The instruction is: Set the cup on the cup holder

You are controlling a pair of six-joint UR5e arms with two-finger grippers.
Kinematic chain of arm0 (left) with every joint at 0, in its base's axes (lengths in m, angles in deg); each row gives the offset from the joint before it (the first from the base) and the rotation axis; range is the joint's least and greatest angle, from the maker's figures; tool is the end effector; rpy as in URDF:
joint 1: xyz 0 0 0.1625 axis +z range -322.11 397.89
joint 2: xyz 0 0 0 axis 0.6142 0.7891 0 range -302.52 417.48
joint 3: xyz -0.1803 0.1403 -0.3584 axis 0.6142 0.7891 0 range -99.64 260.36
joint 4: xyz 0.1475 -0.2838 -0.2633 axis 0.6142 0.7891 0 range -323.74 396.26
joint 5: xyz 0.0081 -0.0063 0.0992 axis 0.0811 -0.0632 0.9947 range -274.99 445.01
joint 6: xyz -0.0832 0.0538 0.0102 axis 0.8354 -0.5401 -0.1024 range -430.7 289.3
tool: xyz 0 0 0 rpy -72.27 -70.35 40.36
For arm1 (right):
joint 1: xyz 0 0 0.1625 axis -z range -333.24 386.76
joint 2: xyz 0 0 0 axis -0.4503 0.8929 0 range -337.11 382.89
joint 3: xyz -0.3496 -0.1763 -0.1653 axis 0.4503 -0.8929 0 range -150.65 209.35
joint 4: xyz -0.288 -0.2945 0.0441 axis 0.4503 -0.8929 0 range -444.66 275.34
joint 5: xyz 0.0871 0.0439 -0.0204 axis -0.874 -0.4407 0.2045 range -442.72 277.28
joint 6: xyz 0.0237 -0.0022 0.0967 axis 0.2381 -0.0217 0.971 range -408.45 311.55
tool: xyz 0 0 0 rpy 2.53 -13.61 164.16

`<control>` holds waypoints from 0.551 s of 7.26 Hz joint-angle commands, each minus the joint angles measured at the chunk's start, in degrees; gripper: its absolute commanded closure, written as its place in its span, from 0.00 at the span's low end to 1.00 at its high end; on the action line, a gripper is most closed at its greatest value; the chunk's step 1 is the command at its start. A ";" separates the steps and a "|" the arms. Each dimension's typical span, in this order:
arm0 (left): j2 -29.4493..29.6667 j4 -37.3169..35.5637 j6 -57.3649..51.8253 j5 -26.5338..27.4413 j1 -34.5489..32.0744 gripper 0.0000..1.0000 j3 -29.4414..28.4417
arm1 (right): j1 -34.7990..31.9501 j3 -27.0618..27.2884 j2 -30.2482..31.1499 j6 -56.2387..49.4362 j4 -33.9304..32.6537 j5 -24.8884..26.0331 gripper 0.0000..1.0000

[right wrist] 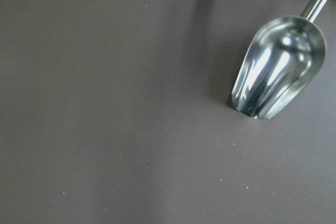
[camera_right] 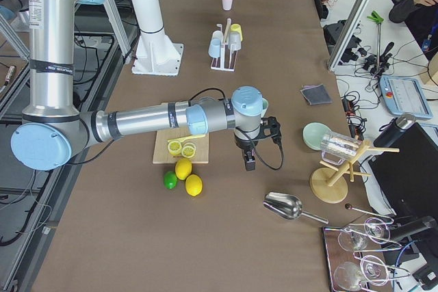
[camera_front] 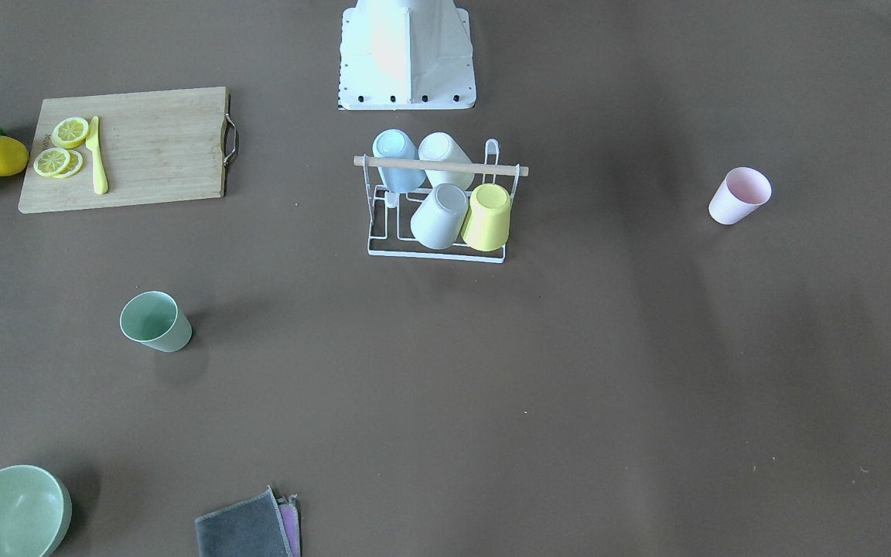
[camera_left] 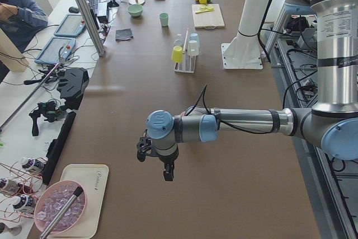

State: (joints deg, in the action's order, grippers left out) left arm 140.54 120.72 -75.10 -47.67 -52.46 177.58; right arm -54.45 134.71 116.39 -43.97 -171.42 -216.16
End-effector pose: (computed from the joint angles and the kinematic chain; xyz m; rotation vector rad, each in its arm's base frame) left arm -0.0685 -0.4330 0.6645 -0.0565 0.7474 0.0330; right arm -0.0082 -0.4773 0.5499 0.1621 -0.7783 -0.1709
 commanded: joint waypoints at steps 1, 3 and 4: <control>0.09 0.09 0.01 0.06 0.00 0.02 -0.10 | 6.21 0.72 -4.97 8.31 -0.08 0.81 0.00; 0.44 0.00 0.01 0.06 0.00 0.02 -0.28 | 12.45 0.11 -10.42 14.05 -0.69 1.59 0.00; 0.61 0.00 0.10 0.40 0.00 0.02 -1.15 | 14.13 -1.29 -12.71 14.15 -1.47 2.04 0.00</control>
State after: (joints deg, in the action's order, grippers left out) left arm 140.99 120.75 -75.07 -47.54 -52.46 177.16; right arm -43.17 134.69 106.88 -31.14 -172.08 -214.72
